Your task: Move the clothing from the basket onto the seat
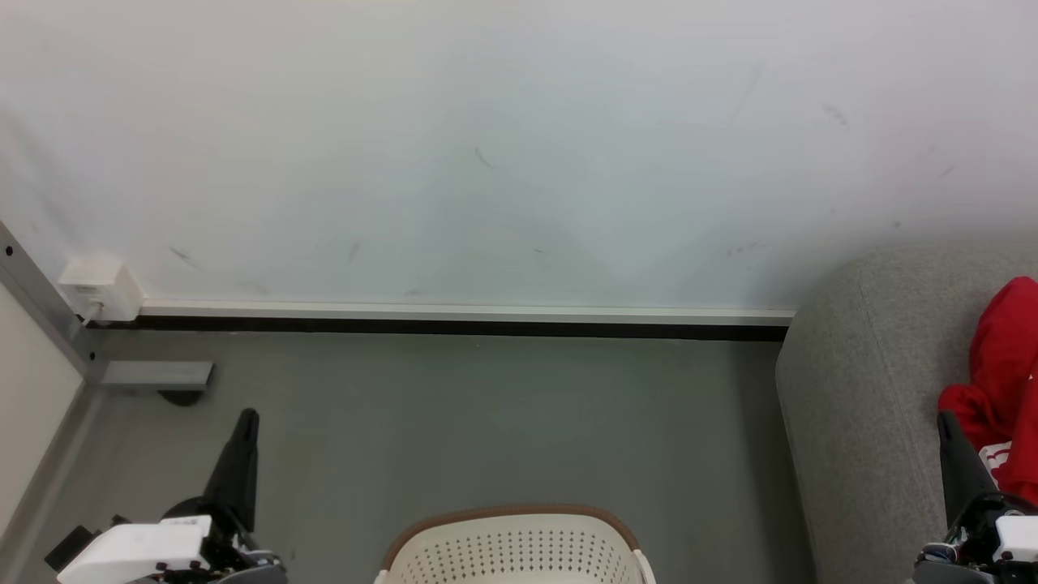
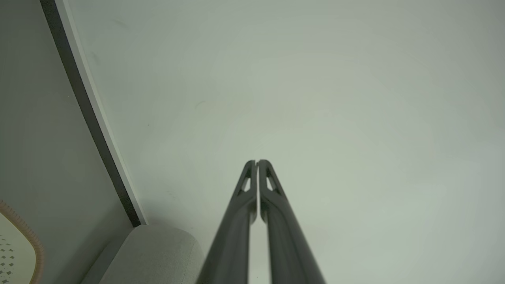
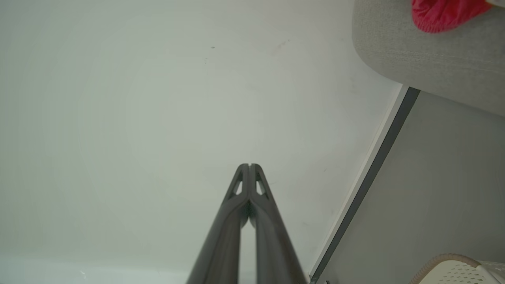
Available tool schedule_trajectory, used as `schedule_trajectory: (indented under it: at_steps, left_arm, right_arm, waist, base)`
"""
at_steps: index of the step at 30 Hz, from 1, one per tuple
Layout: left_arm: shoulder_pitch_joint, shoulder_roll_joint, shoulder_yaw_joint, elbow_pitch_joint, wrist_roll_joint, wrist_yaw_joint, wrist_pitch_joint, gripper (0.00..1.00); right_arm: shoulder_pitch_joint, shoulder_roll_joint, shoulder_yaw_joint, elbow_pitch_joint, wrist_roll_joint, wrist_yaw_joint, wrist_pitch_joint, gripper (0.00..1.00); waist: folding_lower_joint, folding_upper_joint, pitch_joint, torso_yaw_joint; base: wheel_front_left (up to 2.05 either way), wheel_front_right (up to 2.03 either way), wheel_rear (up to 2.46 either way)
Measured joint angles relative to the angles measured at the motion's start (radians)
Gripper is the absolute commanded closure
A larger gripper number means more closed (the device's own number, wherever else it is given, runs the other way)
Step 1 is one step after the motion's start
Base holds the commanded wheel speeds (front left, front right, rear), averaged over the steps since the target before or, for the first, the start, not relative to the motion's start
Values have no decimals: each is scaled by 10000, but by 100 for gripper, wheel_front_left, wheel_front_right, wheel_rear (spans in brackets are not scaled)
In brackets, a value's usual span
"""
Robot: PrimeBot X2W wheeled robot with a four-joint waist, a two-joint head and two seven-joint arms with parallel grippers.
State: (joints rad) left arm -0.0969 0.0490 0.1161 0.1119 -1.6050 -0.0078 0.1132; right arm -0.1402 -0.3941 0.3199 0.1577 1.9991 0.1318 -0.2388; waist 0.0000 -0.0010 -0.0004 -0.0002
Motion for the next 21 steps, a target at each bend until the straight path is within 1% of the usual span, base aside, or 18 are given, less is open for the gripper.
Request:
schedule_trajectory:
  at_steps: [21]
  left_arm:
    - [0, 0, 0, -4, 0, 0, 0, 100]
  right_arm:
    - [-12, -136, 159, -75, 105, 0, -138, 100]
  waist:
    - [0, 0, 2, 0]
  base:
    - [0, 0, 0]
